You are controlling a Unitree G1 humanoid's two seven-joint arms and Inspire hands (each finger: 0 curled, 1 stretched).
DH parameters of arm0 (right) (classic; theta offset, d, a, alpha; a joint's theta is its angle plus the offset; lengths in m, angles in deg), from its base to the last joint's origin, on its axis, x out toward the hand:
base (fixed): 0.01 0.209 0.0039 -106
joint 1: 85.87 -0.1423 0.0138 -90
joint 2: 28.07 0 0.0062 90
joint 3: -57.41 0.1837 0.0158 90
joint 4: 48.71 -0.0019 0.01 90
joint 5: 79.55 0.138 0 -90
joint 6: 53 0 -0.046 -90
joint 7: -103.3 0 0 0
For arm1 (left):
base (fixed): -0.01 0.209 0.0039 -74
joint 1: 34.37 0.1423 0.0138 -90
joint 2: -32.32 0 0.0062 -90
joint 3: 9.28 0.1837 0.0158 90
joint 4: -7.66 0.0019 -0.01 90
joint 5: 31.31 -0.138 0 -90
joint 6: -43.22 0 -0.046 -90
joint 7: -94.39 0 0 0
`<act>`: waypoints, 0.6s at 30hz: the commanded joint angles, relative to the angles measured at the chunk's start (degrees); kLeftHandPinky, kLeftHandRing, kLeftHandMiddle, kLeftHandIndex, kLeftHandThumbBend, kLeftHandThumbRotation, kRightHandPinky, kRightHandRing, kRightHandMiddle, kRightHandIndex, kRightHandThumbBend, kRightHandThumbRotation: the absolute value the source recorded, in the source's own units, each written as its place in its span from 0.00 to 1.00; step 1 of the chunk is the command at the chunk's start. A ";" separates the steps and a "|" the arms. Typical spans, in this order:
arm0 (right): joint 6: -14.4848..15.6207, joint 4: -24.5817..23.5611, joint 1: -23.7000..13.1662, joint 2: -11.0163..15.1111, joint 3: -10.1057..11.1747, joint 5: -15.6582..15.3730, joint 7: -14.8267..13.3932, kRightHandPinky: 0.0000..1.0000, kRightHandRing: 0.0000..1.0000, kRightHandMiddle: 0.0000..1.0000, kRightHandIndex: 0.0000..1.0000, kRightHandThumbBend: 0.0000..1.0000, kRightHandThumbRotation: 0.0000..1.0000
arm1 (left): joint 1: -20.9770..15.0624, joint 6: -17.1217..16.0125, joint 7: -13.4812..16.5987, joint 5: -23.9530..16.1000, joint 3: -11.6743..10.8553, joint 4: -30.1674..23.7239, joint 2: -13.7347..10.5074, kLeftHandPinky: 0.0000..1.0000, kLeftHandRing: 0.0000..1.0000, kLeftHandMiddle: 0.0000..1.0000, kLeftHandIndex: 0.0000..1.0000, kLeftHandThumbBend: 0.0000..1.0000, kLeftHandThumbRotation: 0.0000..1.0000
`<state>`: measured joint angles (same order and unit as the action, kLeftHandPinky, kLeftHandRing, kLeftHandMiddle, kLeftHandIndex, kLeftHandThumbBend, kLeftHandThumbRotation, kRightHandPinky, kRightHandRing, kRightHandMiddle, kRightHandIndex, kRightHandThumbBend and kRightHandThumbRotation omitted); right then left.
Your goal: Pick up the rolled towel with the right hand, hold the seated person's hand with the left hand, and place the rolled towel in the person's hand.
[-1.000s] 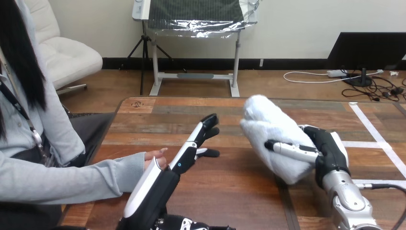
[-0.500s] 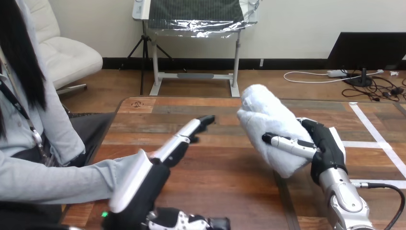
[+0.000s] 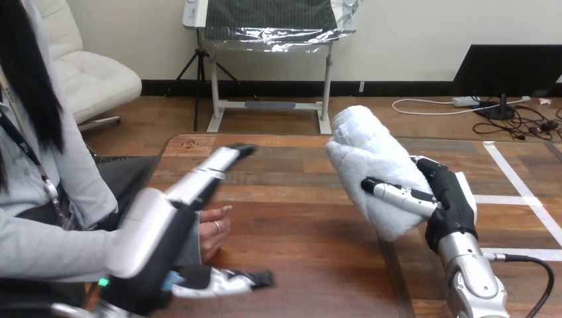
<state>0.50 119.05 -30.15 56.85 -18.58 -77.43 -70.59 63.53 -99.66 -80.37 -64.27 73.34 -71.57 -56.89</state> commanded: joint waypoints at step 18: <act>-5.92 -3.28 -1.17 -1.87 1.74 1.91 2.55 0.29 0.34 0.45 0.45 0.85 0.00 | -7.57 7.92 1.17 -1.34 -0.98 0.99 -12.54 0.80 0.88 0.91 0.90 1.00 0.19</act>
<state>-1.95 119.05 -28.48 55.28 -18.06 -76.96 -68.98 62.23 -92.24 -79.67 -65.56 71.61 -71.09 -66.20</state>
